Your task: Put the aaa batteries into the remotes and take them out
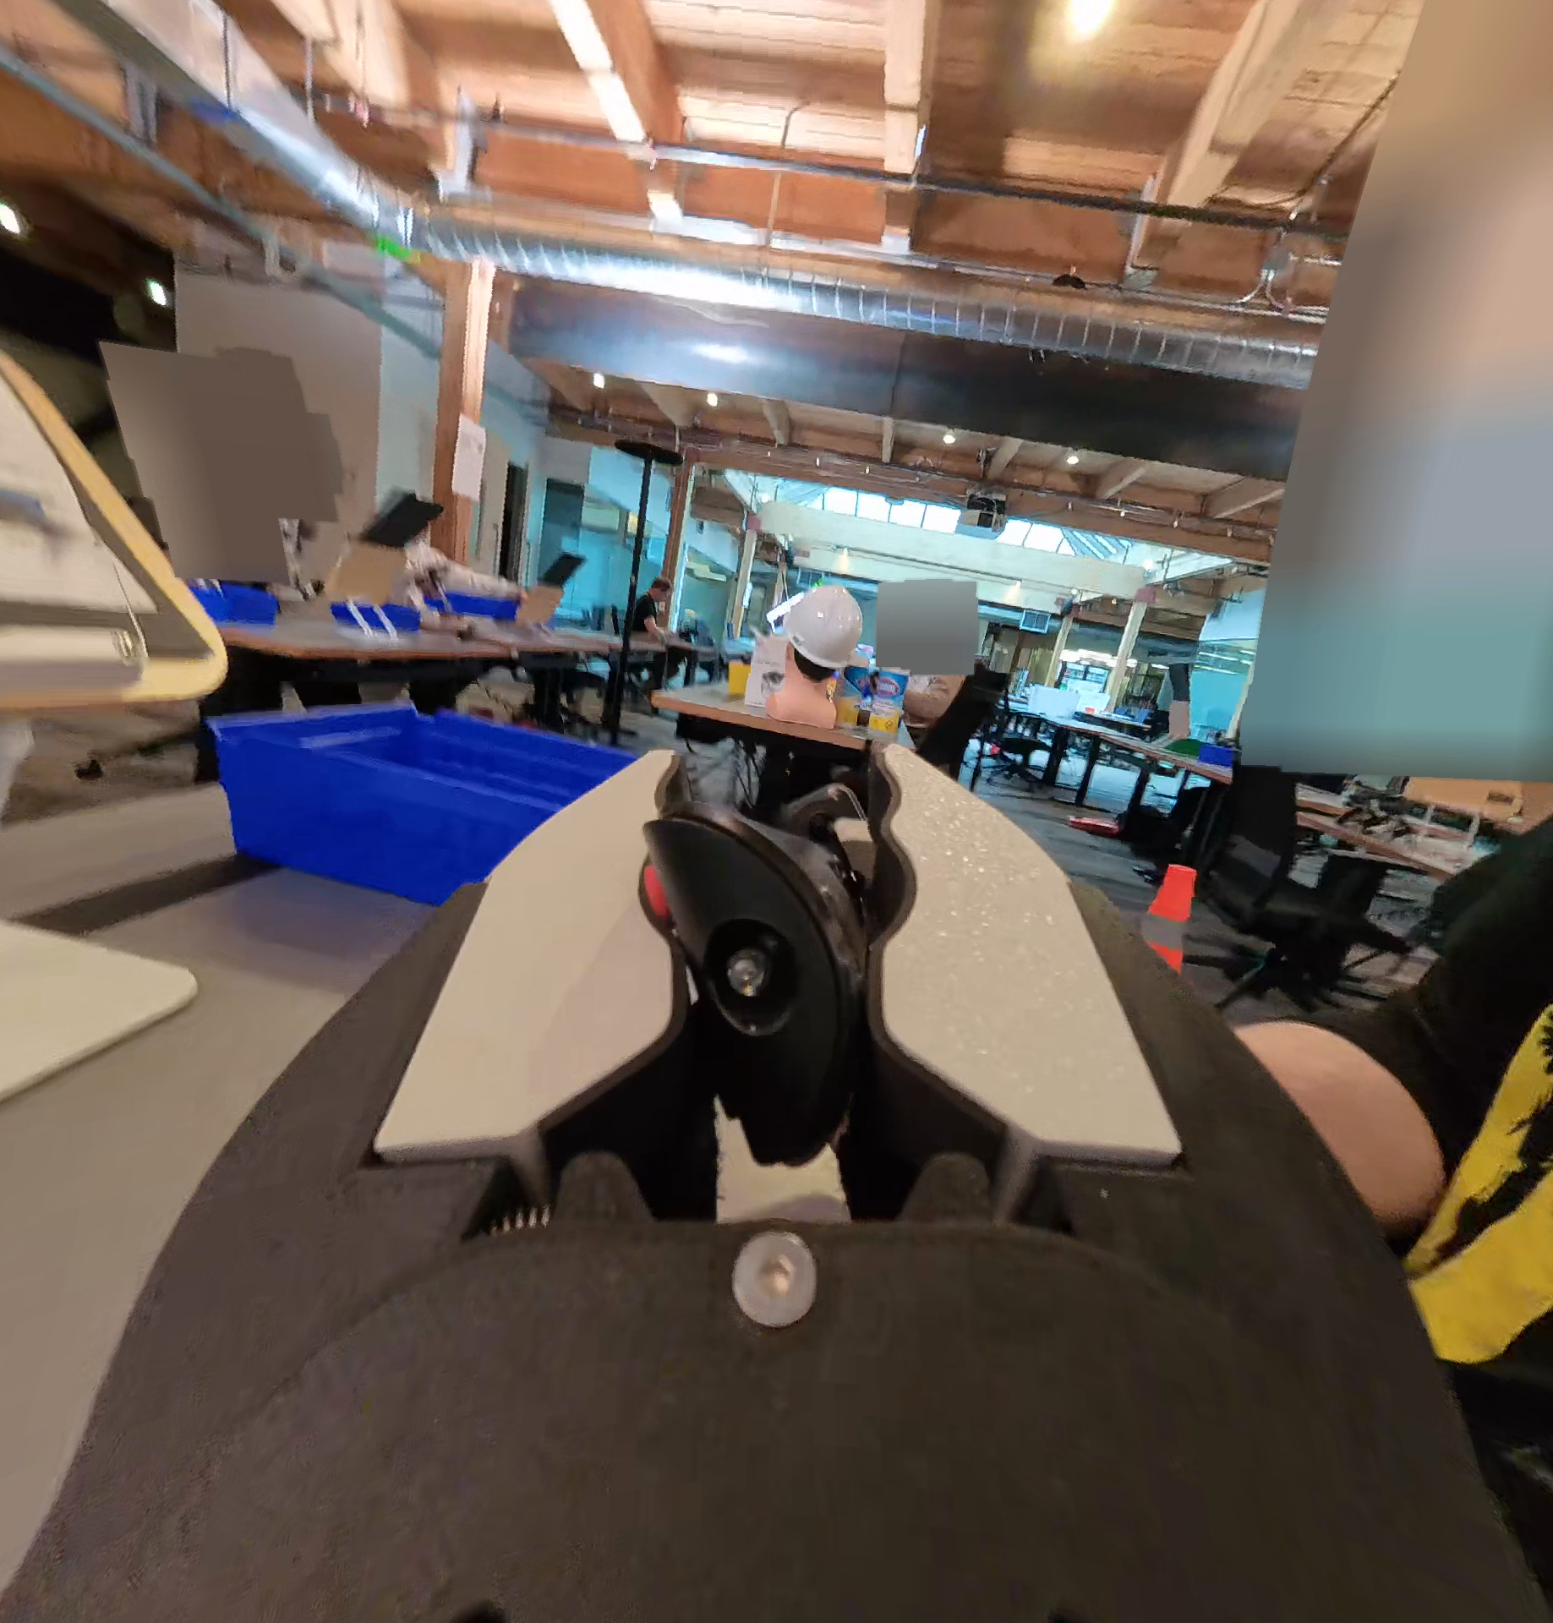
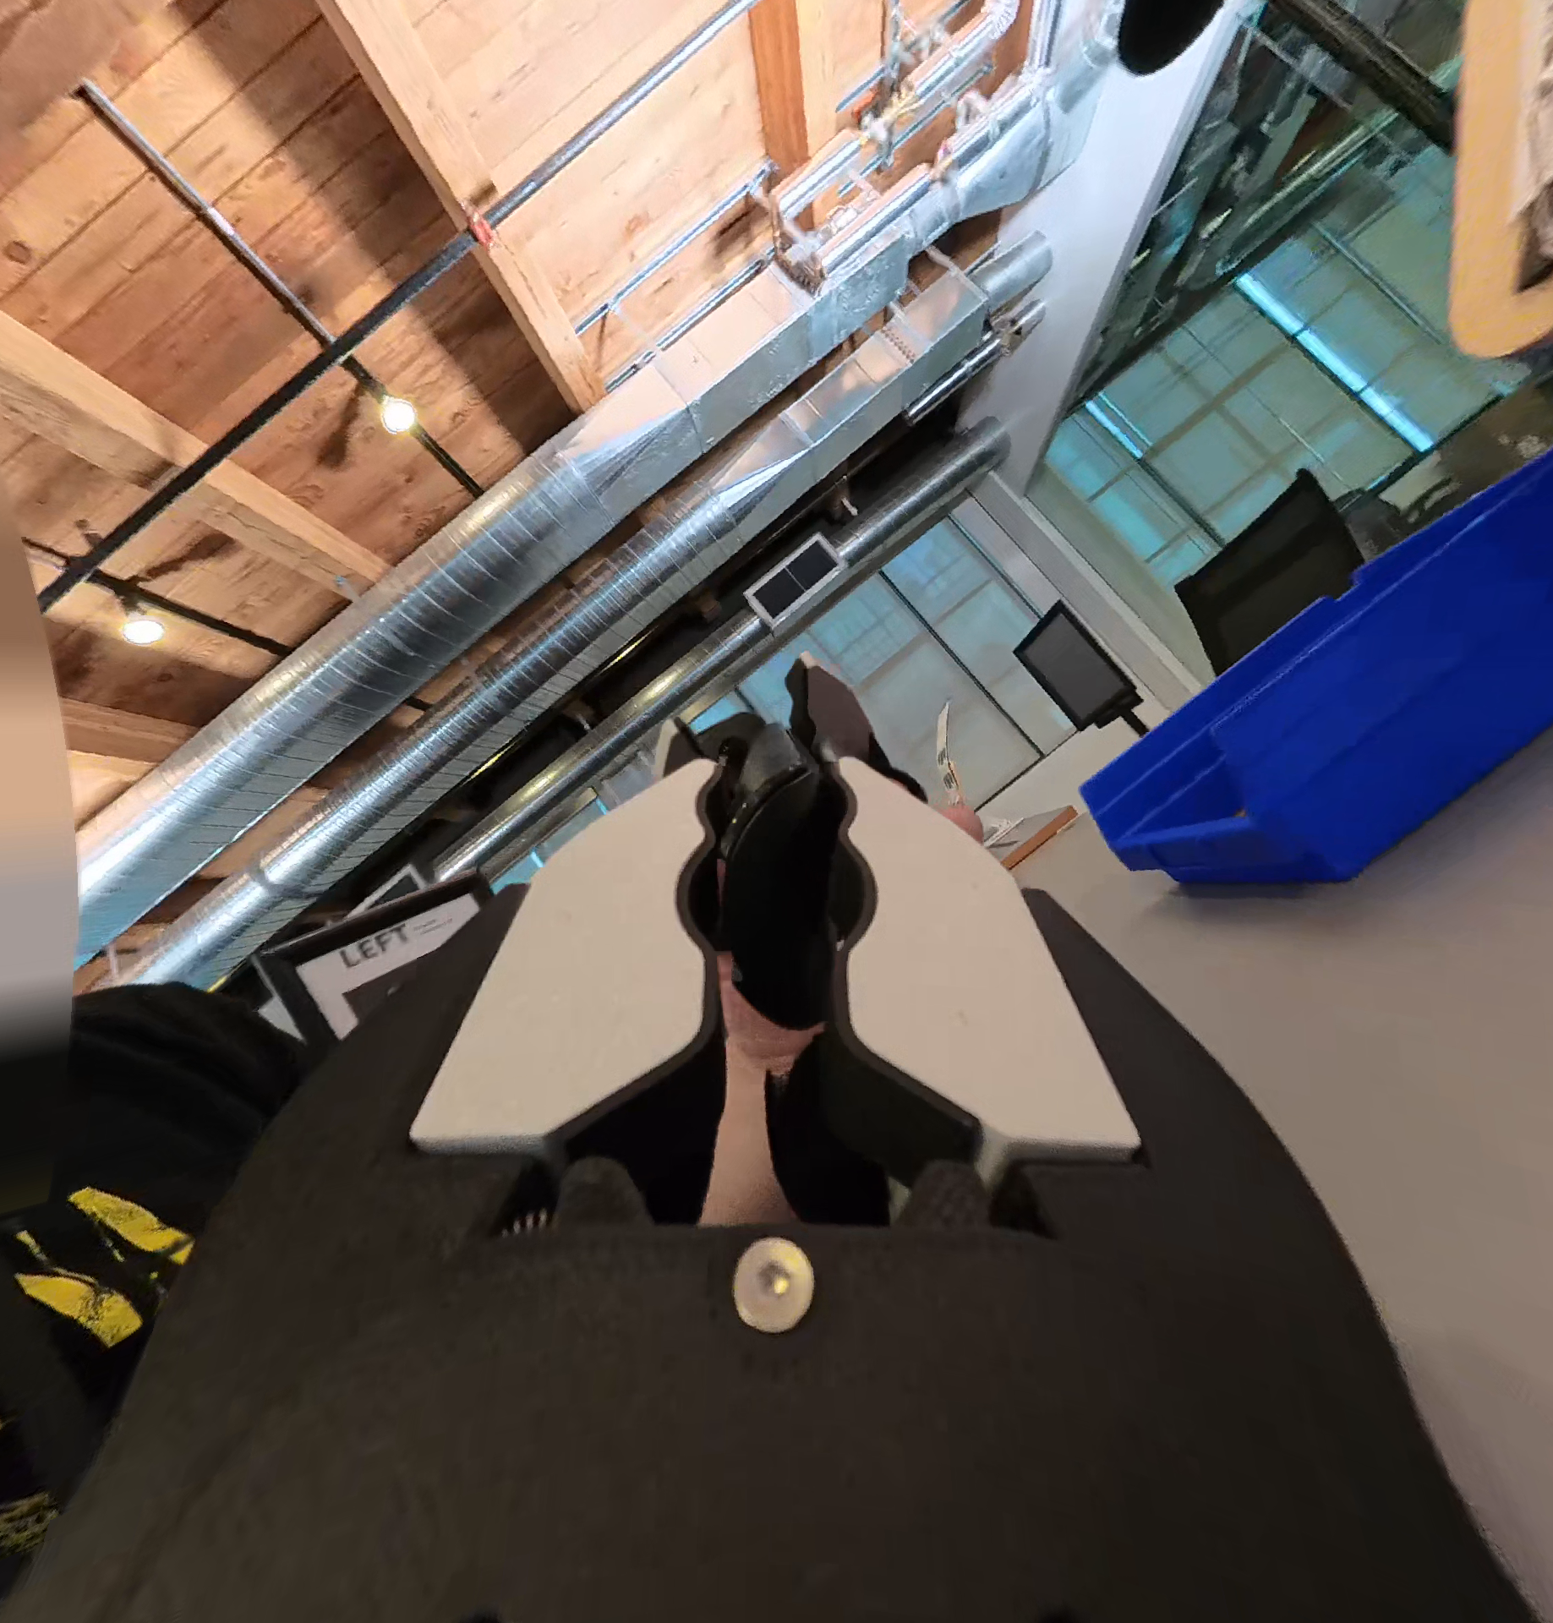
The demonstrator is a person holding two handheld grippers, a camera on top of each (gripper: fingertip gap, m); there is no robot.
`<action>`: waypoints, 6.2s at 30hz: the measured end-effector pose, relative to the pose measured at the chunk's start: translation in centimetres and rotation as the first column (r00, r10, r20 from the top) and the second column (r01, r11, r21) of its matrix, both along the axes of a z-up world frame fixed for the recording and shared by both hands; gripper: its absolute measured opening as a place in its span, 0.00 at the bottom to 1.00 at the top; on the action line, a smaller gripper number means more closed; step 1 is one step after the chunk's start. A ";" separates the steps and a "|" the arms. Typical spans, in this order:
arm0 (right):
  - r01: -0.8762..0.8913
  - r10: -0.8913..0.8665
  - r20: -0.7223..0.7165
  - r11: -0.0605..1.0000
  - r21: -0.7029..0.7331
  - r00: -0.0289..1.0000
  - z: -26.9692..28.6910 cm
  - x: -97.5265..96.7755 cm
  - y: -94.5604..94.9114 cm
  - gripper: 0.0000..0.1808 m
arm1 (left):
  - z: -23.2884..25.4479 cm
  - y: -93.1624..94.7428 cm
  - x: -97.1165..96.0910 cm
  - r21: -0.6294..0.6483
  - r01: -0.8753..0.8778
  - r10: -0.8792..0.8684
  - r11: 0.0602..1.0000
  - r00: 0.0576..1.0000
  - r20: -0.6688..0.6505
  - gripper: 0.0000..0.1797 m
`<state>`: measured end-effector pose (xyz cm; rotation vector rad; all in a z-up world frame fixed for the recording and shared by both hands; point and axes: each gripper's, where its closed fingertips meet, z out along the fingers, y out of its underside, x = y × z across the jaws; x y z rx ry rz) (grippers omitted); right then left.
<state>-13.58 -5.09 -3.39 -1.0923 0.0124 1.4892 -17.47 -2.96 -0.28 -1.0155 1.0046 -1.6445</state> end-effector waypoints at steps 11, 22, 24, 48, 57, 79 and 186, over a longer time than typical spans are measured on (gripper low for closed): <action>0.058 -0.059 -0.007 0.992 -0.112 0.998 -3.2 2.3 1.6 0.11 | -5.5 2.0 0.2 -0.295 0.058 -0.100 0.954 0.987 -0.129 0.15; 0.050 -0.003 0.204 0.974 -0.223 0.979 -4.8 1.2 3.3 0.22 | -8.9 2.6 -1.6 -0.534 -0.037 -0.045 0.844 0.989 -0.139 0.14; 0.093 -0.019 0.288 0.965 -0.245 0.957 -5.4 1.3 3.6 0.28 | -9.3 3.0 -1.9 -0.548 -0.074 -0.005 0.833 0.990 -0.141 0.14; 0.453 -0.241 0.805 0.891 -0.038 0.542 -6.9 1.4 5.5 0.26 | -8.7 3.9 -3.0 -0.485 -0.197 0.186 0.852 0.980 -0.071 0.14; 0.438 -0.200 0.803 0.895 -0.083 0.561 -7.8 1.3 5.6 0.31 | -9.0 3.4 -2.5 -0.400 -0.228 0.200 0.888 0.974 -0.110 0.14; 0.422 -0.208 0.792 0.904 -0.068 0.574 -7.7 1.5 5.1 0.29 | -8.7 2.3 -2.3 -0.345 -0.233 0.203 0.909 0.972 -0.121 0.14; 0.329 -0.221 0.612 0.942 -0.068 0.759 -7.6 -1.7 -15.7 0.14 | -9.1 -6.2 -11.4 -0.405 -0.237 0.222 0.883 0.971 -0.084 0.14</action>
